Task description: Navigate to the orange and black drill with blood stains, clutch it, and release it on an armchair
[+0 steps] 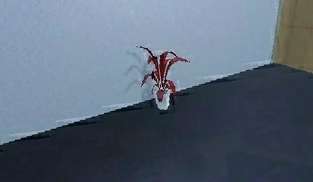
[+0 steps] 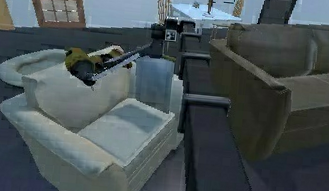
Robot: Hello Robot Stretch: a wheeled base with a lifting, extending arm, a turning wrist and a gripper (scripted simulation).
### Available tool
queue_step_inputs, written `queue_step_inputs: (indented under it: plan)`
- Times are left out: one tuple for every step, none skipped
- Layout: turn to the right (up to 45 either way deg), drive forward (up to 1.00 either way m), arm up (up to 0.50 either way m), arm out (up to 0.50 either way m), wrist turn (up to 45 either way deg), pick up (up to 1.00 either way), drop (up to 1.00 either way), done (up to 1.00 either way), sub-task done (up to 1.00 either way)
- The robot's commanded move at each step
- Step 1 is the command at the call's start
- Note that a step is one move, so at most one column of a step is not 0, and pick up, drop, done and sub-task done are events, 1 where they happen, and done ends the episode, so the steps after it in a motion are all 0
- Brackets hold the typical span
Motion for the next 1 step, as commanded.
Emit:
queue_step_inputs:
  plan:
    - [0.0,0.00,-0.38,0.00,0.0,0.00,0.00,0.00,0.00]
